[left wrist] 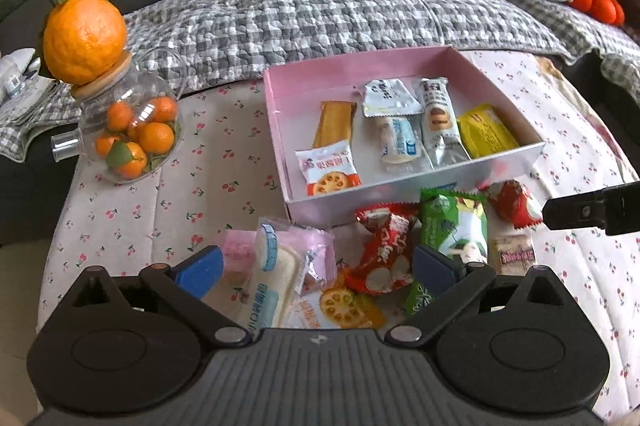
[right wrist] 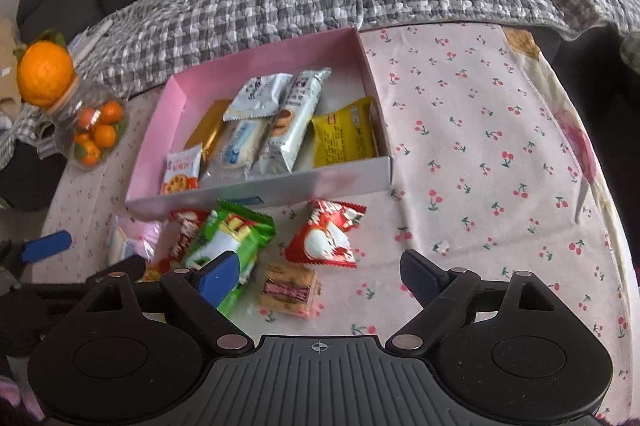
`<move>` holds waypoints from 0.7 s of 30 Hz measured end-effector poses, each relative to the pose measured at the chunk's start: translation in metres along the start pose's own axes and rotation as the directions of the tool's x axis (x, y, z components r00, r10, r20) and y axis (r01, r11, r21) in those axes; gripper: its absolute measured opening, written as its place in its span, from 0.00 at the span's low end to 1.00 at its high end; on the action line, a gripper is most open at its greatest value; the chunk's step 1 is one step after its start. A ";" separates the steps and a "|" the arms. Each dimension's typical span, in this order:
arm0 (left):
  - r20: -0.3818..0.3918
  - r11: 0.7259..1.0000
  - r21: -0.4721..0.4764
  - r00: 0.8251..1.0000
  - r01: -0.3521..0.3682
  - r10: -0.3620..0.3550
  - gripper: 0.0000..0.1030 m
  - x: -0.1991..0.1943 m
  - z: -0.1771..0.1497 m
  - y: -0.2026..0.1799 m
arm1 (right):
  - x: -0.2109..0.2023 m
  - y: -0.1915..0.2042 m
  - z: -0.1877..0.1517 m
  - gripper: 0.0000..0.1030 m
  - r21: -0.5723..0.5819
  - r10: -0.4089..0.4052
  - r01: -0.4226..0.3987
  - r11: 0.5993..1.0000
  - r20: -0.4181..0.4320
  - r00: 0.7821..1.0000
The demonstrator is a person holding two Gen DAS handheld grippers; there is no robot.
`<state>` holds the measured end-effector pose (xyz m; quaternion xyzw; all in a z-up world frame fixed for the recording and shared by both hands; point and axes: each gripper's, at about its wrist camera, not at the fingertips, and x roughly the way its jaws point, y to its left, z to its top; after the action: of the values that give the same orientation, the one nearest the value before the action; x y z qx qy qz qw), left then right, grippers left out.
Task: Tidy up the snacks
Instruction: 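Withdraw both tools from the box toward the remaining snacks, then grasp the green chips packet with the left tool while the right tool grasps the red-and-white packet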
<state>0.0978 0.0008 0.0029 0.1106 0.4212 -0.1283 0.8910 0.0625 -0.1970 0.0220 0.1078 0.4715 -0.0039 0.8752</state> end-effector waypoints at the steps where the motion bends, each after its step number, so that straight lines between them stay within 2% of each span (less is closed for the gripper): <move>1: -0.005 1.000 -0.001 1.000 0.009 -0.009 0.98 0.001 0.000 -0.001 | 0.002 -0.002 -0.002 0.87 -0.009 -0.004 0.004 1.000 -0.011 1.000; 7: -0.028 0.997 -0.022 0.996 0.080 -0.081 0.96 0.004 0.000 -0.009 | 0.002 -0.025 -0.006 0.87 0.061 0.017 -0.015 0.998 -0.032 0.999; 10: -0.043 0.992 -0.036 0.992 0.119 -0.121 0.93 0.008 0.000 -0.017 | 0.005 -0.036 -0.006 0.87 0.102 0.003 0.001 0.995 -0.044 0.999; 21: -0.090 0.977 -0.037 0.973 0.209 -0.212 0.58 0.023 0.005 -0.037 | 0.019 -0.047 -0.004 0.87 0.133 -0.017 0.026 0.991 -0.070 0.997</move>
<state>0.1030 -0.0388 -0.0153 0.0588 0.4733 -0.2108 0.8533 0.0650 -0.2406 -0.0047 0.1613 0.5013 -0.0415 0.8491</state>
